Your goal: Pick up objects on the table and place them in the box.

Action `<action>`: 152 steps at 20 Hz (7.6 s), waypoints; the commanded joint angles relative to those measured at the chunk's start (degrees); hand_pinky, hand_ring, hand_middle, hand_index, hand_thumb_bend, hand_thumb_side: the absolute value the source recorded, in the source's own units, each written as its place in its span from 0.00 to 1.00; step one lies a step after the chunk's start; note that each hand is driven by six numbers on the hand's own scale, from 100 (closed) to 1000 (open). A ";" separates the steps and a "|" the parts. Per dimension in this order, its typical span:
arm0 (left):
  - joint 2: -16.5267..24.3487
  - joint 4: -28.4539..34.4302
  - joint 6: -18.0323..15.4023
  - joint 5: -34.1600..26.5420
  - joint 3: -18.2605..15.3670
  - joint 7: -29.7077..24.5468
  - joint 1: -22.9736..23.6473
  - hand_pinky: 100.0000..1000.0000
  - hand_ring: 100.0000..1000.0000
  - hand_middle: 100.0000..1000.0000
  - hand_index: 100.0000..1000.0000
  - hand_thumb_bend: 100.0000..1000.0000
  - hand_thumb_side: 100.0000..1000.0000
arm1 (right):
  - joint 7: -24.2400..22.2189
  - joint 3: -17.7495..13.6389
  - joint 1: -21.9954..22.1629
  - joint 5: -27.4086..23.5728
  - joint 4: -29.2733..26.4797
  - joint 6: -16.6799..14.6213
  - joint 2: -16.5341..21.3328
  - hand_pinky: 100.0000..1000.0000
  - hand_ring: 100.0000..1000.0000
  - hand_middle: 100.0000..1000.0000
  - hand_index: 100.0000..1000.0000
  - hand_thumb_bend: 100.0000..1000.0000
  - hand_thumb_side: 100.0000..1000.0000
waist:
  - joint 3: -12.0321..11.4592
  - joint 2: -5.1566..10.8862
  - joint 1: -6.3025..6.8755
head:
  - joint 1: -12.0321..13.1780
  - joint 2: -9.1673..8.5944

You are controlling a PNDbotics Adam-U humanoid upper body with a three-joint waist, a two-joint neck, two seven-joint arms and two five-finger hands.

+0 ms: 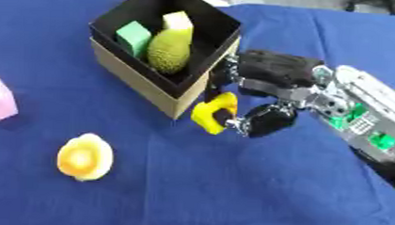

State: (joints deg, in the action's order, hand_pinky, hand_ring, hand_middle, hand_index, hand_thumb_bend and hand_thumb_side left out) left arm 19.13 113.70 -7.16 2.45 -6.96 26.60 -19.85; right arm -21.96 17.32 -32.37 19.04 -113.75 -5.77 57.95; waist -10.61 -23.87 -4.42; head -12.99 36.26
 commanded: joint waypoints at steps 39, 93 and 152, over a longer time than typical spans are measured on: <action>2.03 0.89 0.07 -0.34 0.10 -0.66 -1.07 0.75 0.71 0.59 0.74 0.03 0.55 | -6.50 2.53 -20.69 9.19 19.85 8.82 -7.94 0.86 0.87 0.82 0.88 0.14 0.00 | -1.95 1.14 -1.28 | -0.75 -1.22; 46.05 -10.91 14.53 20.80 22.88 -63.29 -17.33 0.91 0.86 0.81 0.91 0.38 0.44 | 23.96 -10.73 35.78 15.54 -0.85 -5.58 5.95 0.81 0.76 0.68 0.78 0.00 0.20 | 5.23 2.40 4.60 | 8.14 0.80; 36.29 -24.39 21.04 22.51 27.87 -66.54 -27.17 0.82 0.74 0.68 0.78 0.00 0.11 | 42.94 -20.87 27.95 -7.45 -0.85 -1.27 -16.65 0.80 0.70 0.60 0.75 0.00 0.59 | 6.86 2.37 6.10 | 9.21 1.15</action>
State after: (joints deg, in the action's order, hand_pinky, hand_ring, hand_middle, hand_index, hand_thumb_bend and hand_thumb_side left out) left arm 52.30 86.88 13.56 25.37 22.38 -40.05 -46.06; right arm 20.73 -2.65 -4.40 11.44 -113.75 -7.00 40.44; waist -3.79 -22.82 1.74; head -3.66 37.71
